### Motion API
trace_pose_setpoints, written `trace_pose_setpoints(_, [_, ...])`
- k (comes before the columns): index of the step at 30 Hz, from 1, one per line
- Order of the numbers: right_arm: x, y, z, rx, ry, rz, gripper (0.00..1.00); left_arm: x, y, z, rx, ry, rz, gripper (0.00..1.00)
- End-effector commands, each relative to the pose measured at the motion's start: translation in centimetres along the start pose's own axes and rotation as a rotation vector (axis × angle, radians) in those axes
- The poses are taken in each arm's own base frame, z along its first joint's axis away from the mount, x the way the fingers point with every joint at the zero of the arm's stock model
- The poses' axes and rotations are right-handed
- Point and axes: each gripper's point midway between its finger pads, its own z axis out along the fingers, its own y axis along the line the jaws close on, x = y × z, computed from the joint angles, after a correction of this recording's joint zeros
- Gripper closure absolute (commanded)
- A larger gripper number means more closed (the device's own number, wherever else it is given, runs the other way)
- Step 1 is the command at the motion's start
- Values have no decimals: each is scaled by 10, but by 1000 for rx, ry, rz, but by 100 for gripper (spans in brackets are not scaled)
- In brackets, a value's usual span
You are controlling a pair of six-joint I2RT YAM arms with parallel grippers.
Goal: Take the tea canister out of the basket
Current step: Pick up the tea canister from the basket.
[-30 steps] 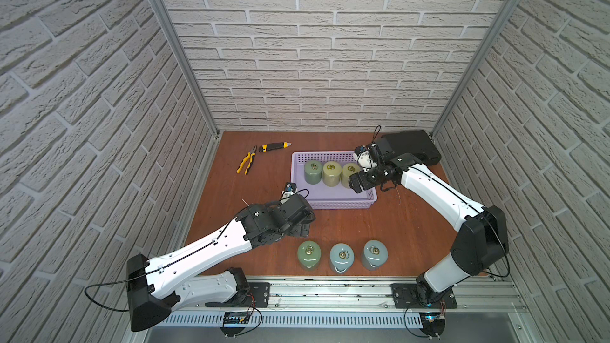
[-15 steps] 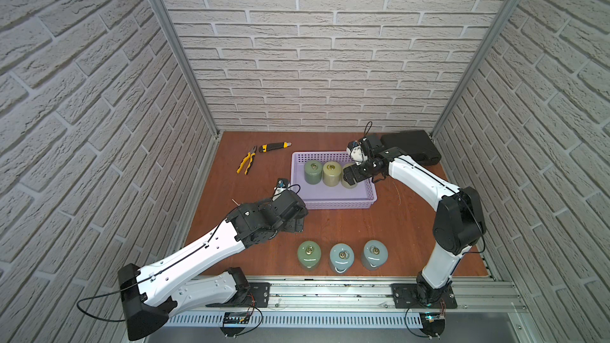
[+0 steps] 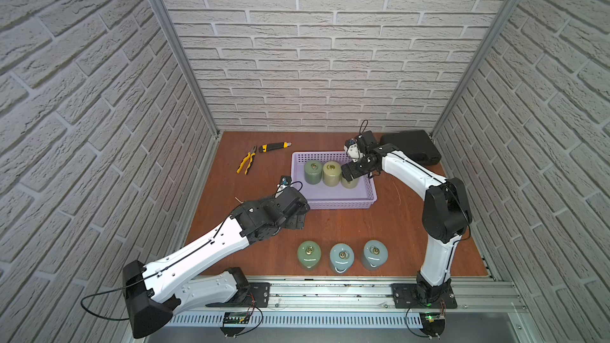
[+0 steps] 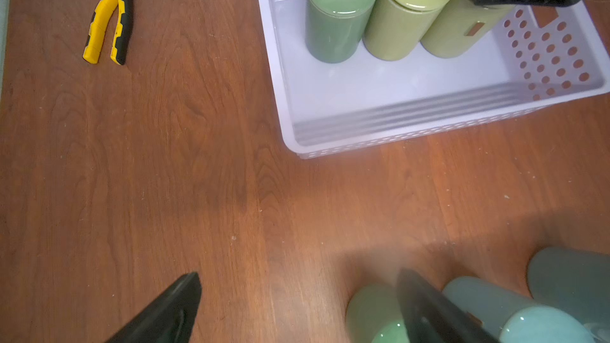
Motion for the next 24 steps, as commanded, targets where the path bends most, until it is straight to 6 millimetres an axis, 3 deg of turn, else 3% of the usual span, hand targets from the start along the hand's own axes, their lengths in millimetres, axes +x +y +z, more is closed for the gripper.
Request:
trace_pose_setpoints(1, [-11,-4,1,7,-24,-4,3,-12,0,0,-4,-43,2,2])
trace_pose_setpoints(16, [-7,-7,29,-5,24,7,8,-15,6,4,-15,-40,-5,2])
trace_pose_setpoints(24, [-10,-6,30,-13,28,16,23,-15,6,6,-17,-37,-6,2])
